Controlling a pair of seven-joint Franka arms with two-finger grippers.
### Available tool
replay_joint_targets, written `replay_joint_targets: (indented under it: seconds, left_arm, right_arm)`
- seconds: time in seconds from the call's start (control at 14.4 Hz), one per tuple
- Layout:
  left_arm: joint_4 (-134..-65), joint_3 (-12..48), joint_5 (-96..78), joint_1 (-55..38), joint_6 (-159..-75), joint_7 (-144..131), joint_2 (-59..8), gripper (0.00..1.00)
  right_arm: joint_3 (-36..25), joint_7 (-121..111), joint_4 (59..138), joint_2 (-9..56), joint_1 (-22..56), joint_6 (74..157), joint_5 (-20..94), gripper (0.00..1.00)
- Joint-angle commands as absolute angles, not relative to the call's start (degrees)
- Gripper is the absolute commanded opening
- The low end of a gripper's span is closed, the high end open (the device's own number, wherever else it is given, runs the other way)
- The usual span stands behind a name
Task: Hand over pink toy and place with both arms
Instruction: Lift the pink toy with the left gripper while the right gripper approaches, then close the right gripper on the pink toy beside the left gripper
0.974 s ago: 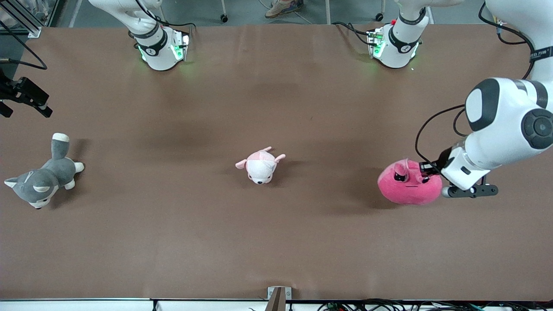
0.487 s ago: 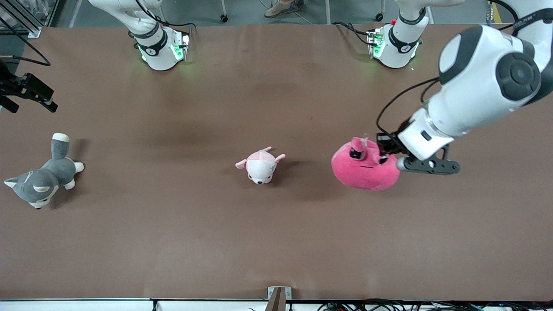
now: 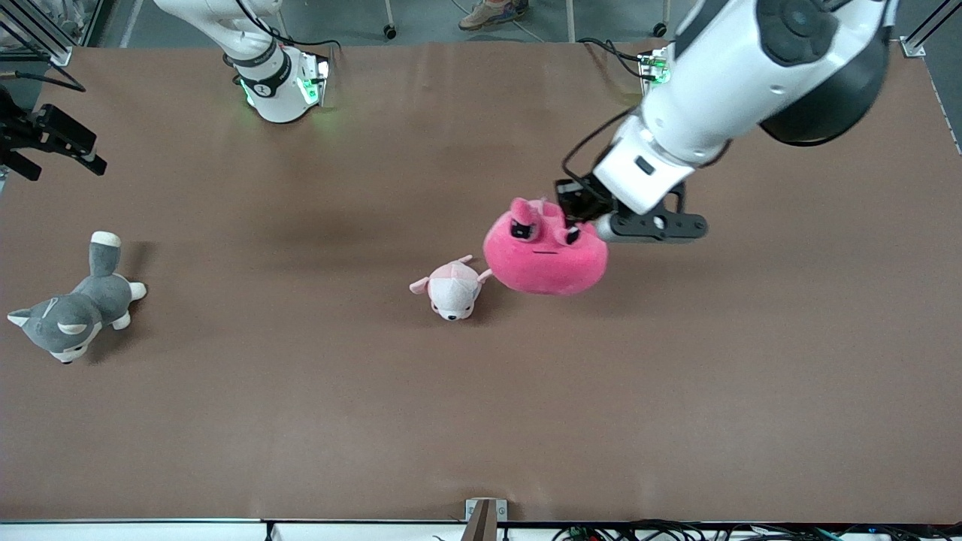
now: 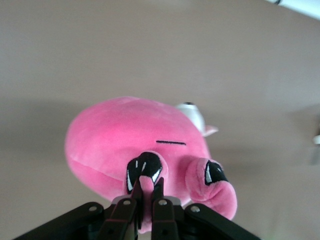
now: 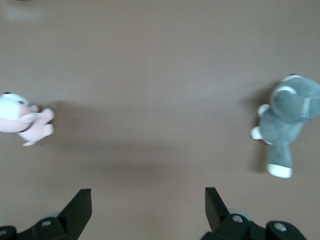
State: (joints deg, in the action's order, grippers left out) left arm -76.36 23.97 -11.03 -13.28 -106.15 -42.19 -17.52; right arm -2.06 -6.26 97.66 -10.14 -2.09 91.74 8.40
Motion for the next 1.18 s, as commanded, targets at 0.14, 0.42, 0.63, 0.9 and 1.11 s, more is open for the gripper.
replay_joint_targets:
  seconds: [0.14, 0.42, 0.63, 0.9, 1.11]
  left_arm:
    - [-71.56, 24.17, -13.01, -20.29, -116.34, -57.80, -21.78, 0.00]
    - [-70.14, 24.08, -13.10, -26.09, -124.95, -67.74, -24.43, 0.00]
    - [-70.14, 23.82, -13.10, -29.17, -129.63, -71.80, -26.10, 0.00]
    - [-70.14, 23.73, -13.10, -30.14, -131.13, -73.92, -27.33, 0.00]
    - [-70.14, 23.38, -13.01, -30.67, -131.31, -73.92, -27.42, 0.00]
  right_arm:
    - [-2.20, -6.68, 96.77, -7.30, -0.36, 90.79, 22.91, 0.85]
    - [-2.20, -6.50, 96.77, -1.95, 1.49, 90.88, 36.43, 0.78]
    - [-2.20, -6.42, 96.59, -0.09, 4.21, 91.67, 41.74, 0.76]
    - [-2.20, -2.99, 96.50, -0.09, 7.73, 92.81, 45.26, 0.76]
    - [-2.20, -2.90, 96.50, 0.09, 8.61, 92.90, 45.35, 0.76]
